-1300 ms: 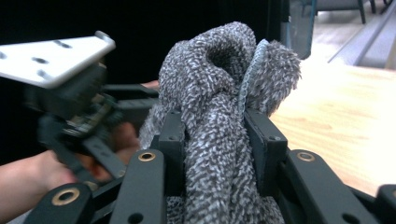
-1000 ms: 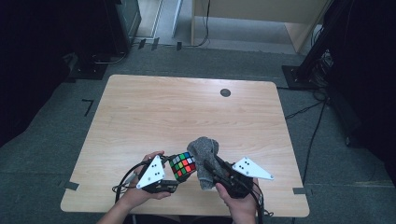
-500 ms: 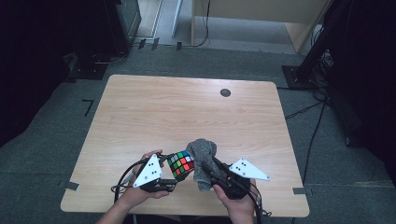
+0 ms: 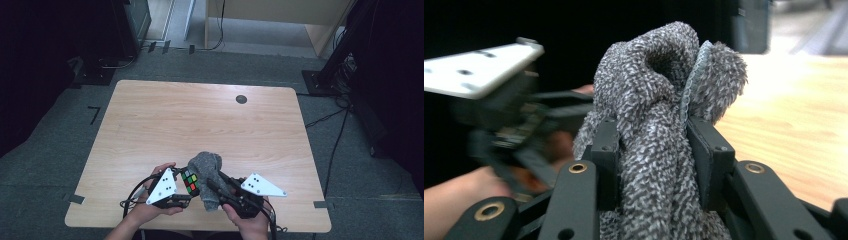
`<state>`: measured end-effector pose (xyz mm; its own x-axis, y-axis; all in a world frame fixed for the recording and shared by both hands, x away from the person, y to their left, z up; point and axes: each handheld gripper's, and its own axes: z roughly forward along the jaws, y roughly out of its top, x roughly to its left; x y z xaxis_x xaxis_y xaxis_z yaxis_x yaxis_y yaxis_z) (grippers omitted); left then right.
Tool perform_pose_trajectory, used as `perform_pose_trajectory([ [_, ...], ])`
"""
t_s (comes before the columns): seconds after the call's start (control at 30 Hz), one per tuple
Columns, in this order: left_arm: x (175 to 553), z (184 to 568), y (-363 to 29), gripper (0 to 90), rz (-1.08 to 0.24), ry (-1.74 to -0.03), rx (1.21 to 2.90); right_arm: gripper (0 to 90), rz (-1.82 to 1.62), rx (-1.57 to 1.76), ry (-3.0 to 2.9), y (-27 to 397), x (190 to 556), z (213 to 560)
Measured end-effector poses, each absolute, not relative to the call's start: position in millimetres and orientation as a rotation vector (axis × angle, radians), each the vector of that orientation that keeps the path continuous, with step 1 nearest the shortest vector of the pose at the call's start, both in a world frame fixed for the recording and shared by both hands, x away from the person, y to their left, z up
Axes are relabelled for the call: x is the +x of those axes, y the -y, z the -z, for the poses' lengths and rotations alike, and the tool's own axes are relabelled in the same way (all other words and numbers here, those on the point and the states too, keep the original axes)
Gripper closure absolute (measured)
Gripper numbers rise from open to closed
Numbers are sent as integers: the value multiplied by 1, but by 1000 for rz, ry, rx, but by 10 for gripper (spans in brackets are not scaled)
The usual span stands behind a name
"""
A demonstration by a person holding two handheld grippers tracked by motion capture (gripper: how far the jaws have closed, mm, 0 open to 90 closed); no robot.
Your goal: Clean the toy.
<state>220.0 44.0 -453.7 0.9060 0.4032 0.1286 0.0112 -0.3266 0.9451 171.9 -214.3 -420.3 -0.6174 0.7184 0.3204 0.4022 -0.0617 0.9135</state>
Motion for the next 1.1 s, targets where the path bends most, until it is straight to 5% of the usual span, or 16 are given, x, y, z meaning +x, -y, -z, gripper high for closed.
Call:
perform_pose_trajectory([
  [1.1,218,458,-38,339,-429,-308,1897,615,-1784,1185,-1935,218,168,409],
])
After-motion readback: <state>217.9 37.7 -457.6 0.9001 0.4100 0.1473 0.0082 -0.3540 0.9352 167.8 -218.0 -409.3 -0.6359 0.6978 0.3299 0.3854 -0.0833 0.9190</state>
